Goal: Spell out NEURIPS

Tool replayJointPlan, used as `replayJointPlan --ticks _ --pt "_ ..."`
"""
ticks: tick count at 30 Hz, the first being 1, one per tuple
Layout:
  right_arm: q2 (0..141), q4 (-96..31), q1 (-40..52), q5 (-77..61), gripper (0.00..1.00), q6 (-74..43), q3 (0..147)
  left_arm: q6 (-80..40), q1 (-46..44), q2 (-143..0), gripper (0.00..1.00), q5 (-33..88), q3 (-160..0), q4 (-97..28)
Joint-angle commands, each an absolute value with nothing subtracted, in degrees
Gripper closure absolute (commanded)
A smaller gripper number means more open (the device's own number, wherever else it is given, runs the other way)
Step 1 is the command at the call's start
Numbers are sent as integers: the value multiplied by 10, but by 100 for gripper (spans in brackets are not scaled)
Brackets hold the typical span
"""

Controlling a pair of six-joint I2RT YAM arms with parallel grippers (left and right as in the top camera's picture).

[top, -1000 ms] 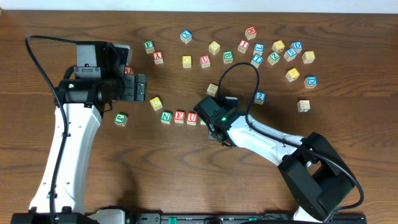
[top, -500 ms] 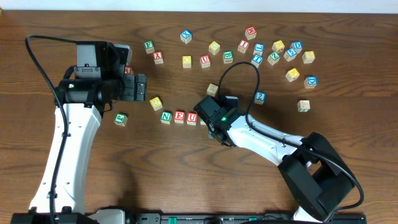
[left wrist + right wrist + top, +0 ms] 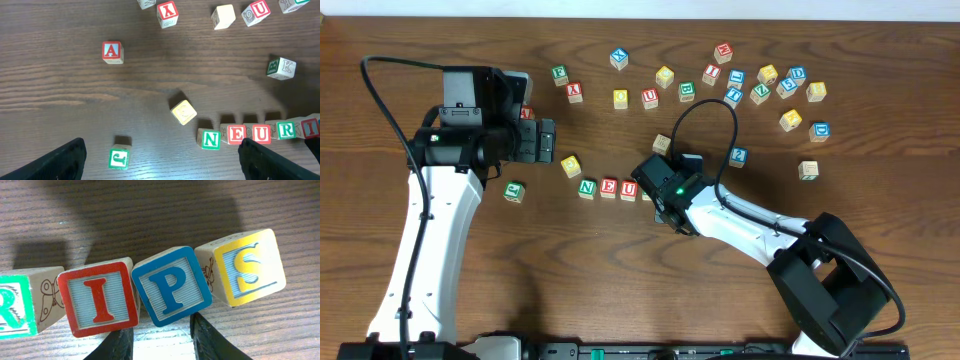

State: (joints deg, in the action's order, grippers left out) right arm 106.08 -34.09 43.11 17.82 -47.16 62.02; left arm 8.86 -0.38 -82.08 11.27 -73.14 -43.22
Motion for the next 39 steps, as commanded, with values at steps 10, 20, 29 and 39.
replayJointPlan --ticks 10,20,29,39 --pt "1056 -342 436 189 67 -482 617 90 -2 -820 4 113 -743 -432" --pt "1056 -363 436 149 66 -482 617 90 -2 -820 4 113 -743 -432" --pt "1055 -386 436 104 67 -481 618 90 -2 -820 4 113 -743 -432" --pt "1053 -432 436 91 69 -475 649 90 -2 -820 4 113 -743 -432"
